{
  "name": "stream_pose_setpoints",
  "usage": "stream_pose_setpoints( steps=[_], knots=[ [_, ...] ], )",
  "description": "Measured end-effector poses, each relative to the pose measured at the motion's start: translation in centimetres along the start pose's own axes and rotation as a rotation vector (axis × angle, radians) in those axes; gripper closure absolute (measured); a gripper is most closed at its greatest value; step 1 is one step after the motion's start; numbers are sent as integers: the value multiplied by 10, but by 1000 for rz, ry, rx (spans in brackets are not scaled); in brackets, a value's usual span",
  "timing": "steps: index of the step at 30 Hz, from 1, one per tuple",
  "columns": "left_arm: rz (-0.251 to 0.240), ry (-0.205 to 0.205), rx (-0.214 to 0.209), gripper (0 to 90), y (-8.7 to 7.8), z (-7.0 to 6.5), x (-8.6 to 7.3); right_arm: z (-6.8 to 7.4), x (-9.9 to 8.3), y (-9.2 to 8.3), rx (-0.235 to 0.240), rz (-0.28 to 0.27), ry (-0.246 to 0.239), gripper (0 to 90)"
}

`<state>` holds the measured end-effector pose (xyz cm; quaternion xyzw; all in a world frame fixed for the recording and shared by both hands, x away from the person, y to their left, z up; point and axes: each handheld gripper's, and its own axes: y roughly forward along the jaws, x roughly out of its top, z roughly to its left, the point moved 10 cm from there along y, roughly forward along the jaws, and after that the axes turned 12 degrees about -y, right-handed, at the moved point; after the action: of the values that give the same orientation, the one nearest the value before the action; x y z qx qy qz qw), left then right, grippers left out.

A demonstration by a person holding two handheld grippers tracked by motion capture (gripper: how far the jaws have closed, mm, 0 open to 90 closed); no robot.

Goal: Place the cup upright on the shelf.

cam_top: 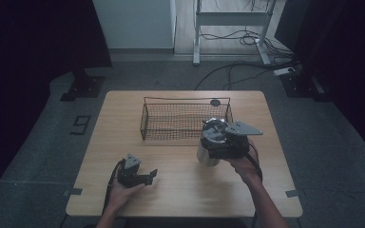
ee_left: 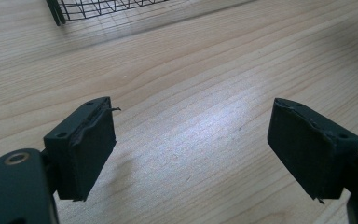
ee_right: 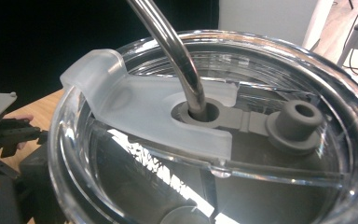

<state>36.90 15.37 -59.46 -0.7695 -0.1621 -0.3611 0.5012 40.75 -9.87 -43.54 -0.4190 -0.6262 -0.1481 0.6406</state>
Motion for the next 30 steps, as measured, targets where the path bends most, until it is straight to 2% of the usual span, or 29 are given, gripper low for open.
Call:
stream_pose_setpoints(
  steps=[30],
  knots=[
    [-7, -7, -2, 155, -1, 2, 1, -28, 18, 14, 1, 3, 10, 35]
  ],
)
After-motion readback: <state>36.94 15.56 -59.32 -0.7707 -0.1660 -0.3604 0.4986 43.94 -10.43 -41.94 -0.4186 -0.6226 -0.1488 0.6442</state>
